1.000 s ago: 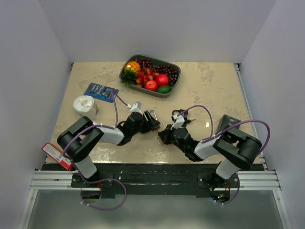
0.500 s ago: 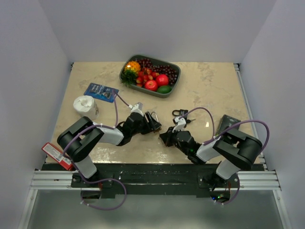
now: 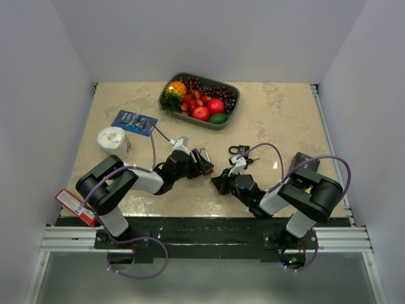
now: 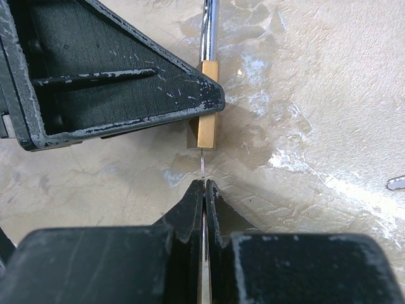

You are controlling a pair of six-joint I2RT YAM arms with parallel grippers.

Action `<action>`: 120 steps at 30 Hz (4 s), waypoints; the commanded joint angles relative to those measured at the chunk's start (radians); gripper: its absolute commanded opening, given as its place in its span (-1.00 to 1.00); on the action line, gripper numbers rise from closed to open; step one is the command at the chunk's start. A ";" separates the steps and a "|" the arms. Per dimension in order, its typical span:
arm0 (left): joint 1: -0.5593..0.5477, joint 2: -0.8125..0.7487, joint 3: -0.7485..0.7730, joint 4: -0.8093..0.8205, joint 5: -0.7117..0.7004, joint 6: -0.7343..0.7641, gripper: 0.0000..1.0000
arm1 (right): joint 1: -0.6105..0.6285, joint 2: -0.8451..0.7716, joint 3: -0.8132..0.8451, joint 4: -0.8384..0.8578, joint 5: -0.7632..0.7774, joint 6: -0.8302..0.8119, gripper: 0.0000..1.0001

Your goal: Unlock with the key

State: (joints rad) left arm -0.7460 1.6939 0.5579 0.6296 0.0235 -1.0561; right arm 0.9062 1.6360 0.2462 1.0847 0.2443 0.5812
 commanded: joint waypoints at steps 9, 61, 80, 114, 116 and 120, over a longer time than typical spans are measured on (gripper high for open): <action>-0.053 0.010 -0.039 -0.044 0.236 0.004 -1.00 | -0.029 -0.011 0.038 0.173 0.184 -0.084 -1.00; -0.118 0.026 -0.030 -0.005 0.262 -0.050 -1.00 | 0.020 -0.018 0.094 0.337 0.267 -0.181 -1.00; -0.012 0.018 0.020 -0.008 0.222 -0.091 -1.00 | 0.065 -0.119 0.104 -0.060 0.251 -0.032 -1.00; 0.028 0.035 -0.058 0.079 0.260 -0.113 -1.00 | 0.102 -0.076 0.041 0.055 0.345 -0.060 -1.00; 0.025 0.036 -0.055 0.085 0.269 -0.108 -1.00 | 0.102 -0.067 0.057 0.063 0.311 -0.067 -1.00; 0.025 0.027 -0.052 0.084 0.271 -0.084 -1.00 | 0.102 -0.079 0.053 0.058 0.293 -0.037 -1.00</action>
State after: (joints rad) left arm -0.7025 1.7382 0.5251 0.7353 0.2054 -1.1908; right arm 1.0256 1.5730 0.2634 1.0000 0.4717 0.5571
